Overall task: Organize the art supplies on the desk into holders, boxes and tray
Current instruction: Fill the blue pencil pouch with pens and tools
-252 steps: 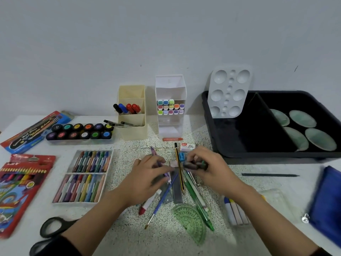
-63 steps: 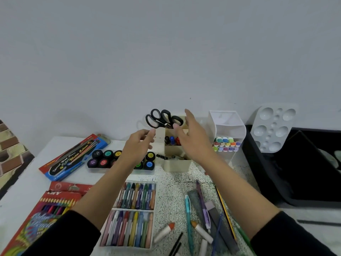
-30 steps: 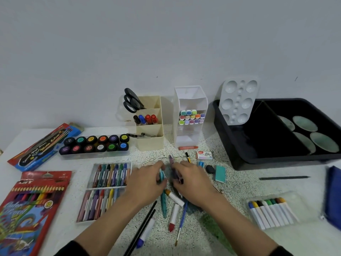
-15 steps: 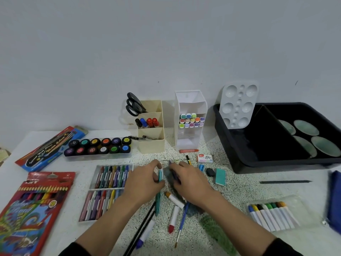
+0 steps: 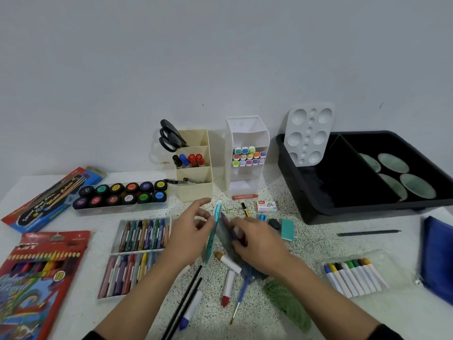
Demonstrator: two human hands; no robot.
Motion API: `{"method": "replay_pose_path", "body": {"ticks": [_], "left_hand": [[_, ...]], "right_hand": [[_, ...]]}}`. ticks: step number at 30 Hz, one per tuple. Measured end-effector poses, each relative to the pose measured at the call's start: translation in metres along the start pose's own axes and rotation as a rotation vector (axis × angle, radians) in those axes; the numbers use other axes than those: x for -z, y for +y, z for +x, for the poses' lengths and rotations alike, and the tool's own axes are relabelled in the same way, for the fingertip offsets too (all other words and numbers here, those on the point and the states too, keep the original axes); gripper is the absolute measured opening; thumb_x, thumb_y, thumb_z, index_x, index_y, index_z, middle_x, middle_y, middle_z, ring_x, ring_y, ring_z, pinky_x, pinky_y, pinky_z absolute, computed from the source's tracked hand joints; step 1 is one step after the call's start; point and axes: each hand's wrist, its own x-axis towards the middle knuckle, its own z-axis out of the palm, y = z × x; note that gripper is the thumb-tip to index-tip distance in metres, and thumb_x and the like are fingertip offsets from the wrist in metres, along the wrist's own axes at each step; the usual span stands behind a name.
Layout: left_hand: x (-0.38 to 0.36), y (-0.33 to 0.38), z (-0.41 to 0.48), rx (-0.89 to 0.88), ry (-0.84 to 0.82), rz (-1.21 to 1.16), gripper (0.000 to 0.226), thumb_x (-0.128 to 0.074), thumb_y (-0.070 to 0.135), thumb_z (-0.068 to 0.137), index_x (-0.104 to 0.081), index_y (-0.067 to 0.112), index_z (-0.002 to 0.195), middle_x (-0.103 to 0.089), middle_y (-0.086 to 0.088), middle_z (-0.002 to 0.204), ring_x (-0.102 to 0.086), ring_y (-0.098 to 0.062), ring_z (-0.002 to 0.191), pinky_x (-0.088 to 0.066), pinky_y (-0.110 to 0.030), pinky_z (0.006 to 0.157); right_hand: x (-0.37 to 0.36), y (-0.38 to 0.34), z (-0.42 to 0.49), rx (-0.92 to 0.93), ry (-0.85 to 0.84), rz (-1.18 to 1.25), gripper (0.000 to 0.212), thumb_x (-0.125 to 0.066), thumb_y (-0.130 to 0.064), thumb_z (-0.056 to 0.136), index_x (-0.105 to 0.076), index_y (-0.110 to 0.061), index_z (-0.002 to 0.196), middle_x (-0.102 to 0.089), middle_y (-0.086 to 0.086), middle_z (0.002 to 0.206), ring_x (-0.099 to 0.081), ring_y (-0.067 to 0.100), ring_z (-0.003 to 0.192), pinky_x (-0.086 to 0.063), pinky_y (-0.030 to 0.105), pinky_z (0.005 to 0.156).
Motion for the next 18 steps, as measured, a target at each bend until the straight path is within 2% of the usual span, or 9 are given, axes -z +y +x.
{"method": "replay_pose_path", "body": {"ticks": [3, 5, 7, 10, 14, 16, 18], "left_hand": [[-0.006, 0.009, 0.004, -0.014, -0.034, -0.028, 0.024, -0.06, 0.021, 0.1, -0.069, 0.037, 0.116, -0.07, 0.003, 0.094, -0.068, -0.018, 0.081, -0.05, -0.024, 0.061], [-0.015, 0.017, 0.006, -0.034, -0.084, -0.088, 0.021, -0.058, 0.021, 0.101, -0.072, 0.035, 0.108, -0.07, -0.002, 0.093, -0.065, -0.019, 0.081, -0.047, -0.02, 0.063], [-0.027, 0.028, 0.008, -0.071, -0.153, -0.108, 0.022, -0.056, 0.019, 0.102, -0.071, 0.035, 0.108, -0.068, -0.005, 0.094, -0.06, -0.025, 0.072, -0.047, -0.026, 0.065], [-0.05, 0.042, 0.008, -0.158, -0.28, -0.094, 0.026, -0.051, 0.02, 0.104, -0.065, 0.041, 0.109, -0.065, 0.003, 0.089, -0.052, -0.023, 0.062, -0.045, -0.034, 0.06], [-0.087, 0.063, 0.002, -0.235, -0.343, -0.06, 0.025, -0.047, 0.025, 0.106, -0.06, 0.046, 0.109, -0.067, -0.004, 0.085, -0.048, -0.023, 0.064, -0.039, -0.035, 0.064], [-0.108, 0.077, -0.003, -0.272, -0.385, -0.044, 0.014, -0.05, 0.037, 0.104, -0.061, 0.041, 0.11, -0.062, -0.01, 0.081, -0.053, -0.032, 0.071, -0.041, -0.038, 0.065], [-0.131, 0.09, -0.01, -0.33, -0.431, 0.024, 0.016, -0.054, 0.043, 0.102, -0.063, 0.032, 0.11, -0.058, -0.01, 0.077, -0.055, -0.036, 0.071, -0.041, -0.039, 0.062]], "right_hand": [[0.011, 0.011, -0.009, -0.094, 0.045, 0.184, 0.011, -0.066, -0.023, 0.092, -0.066, -0.025, 0.103, -0.062, -0.015, 0.087, -0.06, 0.0, 0.076, -0.052, 0.019, 0.068], [0.023, 0.024, -0.02, -0.121, 0.11, 0.263, 0.007, -0.067, -0.021, 0.092, -0.07, -0.023, 0.099, -0.064, -0.015, 0.084, -0.06, 0.0, 0.075, -0.045, 0.012, 0.065], [0.036, 0.04, -0.034, -0.13, 0.145, 0.302, 0.006, -0.068, -0.018, 0.092, -0.071, -0.021, 0.097, -0.066, -0.012, 0.083, -0.061, 0.004, 0.077, -0.042, 0.011, 0.064], [0.059, 0.07, -0.057, -0.17, 0.153, 0.343, 0.008, -0.069, -0.018, 0.093, -0.072, -0.02, 0.1, -0.066, -0.012, 0.083, -0.062, 0.006, 0.075, -0.042, 0.011, 0.063], [0.089, 0.115, -0.087, -0.143, 0.122, 0.341, 0.008, -0.069, -0.021, 0.095, -0.072, -0.022, 0.101, -0.069, -0.009, 0.084, -0.062, 0.01, 0.073, -0.048, 0.02, 0.064], [0.105, 0.142, -0.101, -0.109, 0.093, 0.298, 0.008, -0.068, -0.021, 0.095, -0.071, -0.024, 0.101, -0.069, -0.009, 0.086, -0.063, 0.011, 0.077, -0.049, 0.021, 0.066], [0.122, 0.173, -0.116, -0.077, 0.057, 0.22, 0.009, -0.067, -0.021, 0.095, -0.071, -0.025, 0.102, -0.068, -0.014, 0.087, -0.063, 0.009, 0.081, -0.047, 0.016, 0.068]]}}
